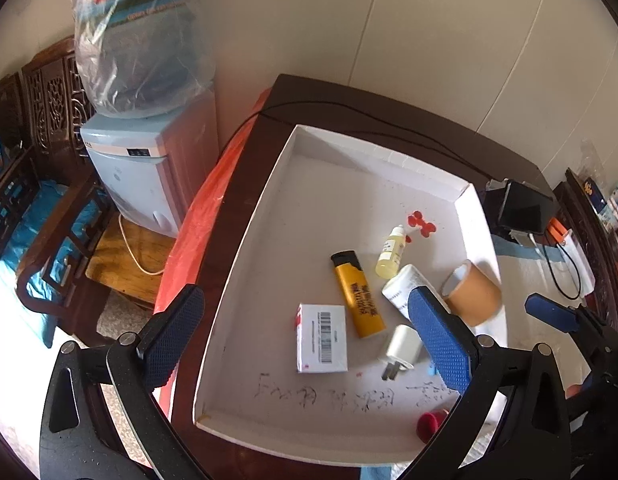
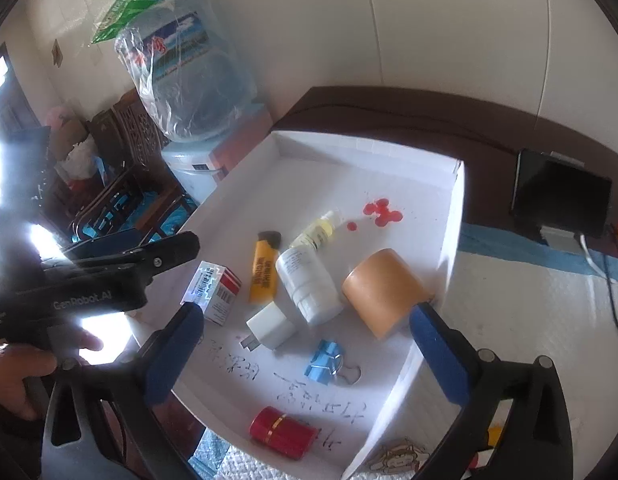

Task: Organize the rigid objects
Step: 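Carry the small bottle and binder clip into the white tray and open both grippers, then grasp the black charger with the left gripper while the right gripper grasps the blue-capped white marker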

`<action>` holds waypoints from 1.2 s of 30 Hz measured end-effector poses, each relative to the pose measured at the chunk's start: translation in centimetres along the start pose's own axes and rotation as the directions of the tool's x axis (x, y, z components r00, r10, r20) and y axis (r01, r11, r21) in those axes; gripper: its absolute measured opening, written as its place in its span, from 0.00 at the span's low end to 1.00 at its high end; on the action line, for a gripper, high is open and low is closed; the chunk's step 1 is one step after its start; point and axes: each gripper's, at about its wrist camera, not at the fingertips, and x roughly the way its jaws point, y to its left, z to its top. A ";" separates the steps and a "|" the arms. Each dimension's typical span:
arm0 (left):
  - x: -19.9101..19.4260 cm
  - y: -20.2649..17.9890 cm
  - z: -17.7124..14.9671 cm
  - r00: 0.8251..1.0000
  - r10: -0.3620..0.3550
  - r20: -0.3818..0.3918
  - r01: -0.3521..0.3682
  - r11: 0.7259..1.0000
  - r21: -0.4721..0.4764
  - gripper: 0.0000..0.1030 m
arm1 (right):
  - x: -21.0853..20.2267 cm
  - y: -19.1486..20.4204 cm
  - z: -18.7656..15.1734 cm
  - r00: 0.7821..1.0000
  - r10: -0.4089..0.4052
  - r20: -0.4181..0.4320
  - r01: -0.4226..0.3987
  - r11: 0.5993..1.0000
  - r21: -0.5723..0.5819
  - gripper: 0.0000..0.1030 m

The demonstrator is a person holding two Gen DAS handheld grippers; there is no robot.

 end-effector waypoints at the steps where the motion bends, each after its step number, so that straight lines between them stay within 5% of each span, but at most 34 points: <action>1: -0.6 -0.2 -0.1 1.000 -0.002 0.006 0.002 1.000 0.004 1.00 | -0.4 0.1 -0.1 1.000 0.001 0.006 -0.001 1.000 -0.002 1.00; 17: -9.4 -4.0 -2.3 0.992 -0.064 0.107 0.053 0.993 0.101 1.00 | -7.7 1.6 -1.9 0.990 -0.034 0.137 0.034 0.999 -0.002 1.00; 24: -10.3 -7.6 -4.5 0.991 -0.116 0.069 0.101 0.975 0.200 1.00 | -11.3 -5.4 -3.7 0.969 -0.176 0.172 0.144 0.972 0.183 1.00; 31: -8.9 -11.1 -6.7 0.979 -0.202 -0.039 0.206 0.954 0.220 1.00 | -13.9 -13.2 -8.3 0.956 -0.275 0.103 0.231 0.922 0.311 1.00; 34: -8.3 -12.7 -7.5 0.977 -0.204 -0.064 0.213 0.947 0.240 1.00 | -12.8 -14.1 -11.0 0.967 -0.254 0.034 0.238 0.939 0.248 0.99; 36: -7.9 -13.3 -7.8 0.977 -0.202 -0.074 0.215 0.944 0.249 1.00 | -11.2 -13.8 -12.5 0.976 -0.215 -0.028 0.216 0.962 0.165 0.82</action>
